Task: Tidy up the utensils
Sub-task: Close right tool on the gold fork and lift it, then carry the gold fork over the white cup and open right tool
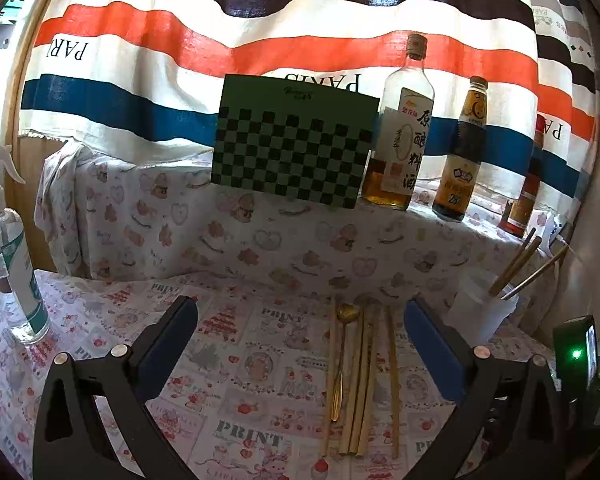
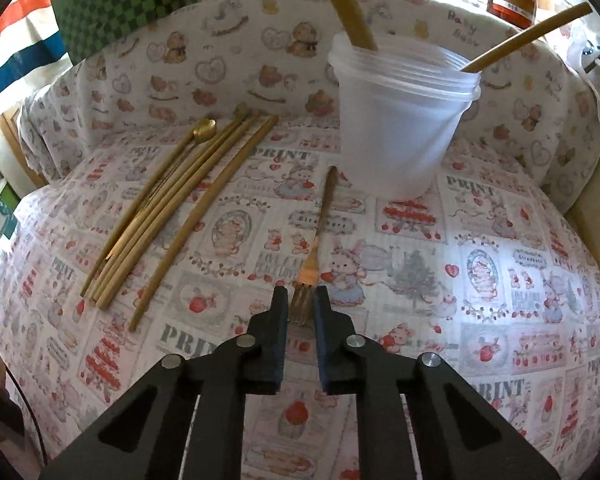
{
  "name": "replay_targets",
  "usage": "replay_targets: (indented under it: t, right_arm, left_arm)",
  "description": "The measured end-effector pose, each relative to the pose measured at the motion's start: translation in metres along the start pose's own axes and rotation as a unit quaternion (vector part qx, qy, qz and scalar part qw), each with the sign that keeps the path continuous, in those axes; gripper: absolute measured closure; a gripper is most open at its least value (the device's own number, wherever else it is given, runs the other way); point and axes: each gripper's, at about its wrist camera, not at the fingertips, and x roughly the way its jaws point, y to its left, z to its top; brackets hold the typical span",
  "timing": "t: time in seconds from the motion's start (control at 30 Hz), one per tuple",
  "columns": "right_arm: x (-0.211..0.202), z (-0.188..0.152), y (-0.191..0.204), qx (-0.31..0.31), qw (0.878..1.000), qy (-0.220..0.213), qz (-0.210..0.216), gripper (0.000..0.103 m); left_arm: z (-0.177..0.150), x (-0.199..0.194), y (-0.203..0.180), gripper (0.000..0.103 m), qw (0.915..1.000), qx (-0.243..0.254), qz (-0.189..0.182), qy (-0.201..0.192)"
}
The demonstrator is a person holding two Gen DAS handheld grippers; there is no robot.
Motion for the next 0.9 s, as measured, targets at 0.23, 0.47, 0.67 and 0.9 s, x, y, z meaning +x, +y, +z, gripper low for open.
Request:
replay_targets:
  t: [0.23,0.47,0.67,0.9]
  right_arm:
    - [-0.028,0.005,-0.012,0.026,0.998,-0.055,0.017,0.092]
    - [-0.065,0.009,-0.022,0.039,0.989,-0.136,0.038,0.093]
    - [-0.092,0.008,-0.03,0.053,0.977,-0.201,0.052,0.095]
    - [-0.1,0.01,-0.038,0.065,0.972,-0.217,0.058,0.101]
  left_arm:
    - [0.001,-0.001,0.006,0.0,0.9999,-0.016,0.0,0.0]
    - [0.002,-0.002,0.007,0.0,0.9998,-0.021,0.002,-0.001]
    - [0.002,-0.003,0.007,0.0,0.9998,-0.018,0.002,-0.002]
    - [0.003,-0.004,0.006,0.0,0.9999,-0.014,0.004,-0.005]
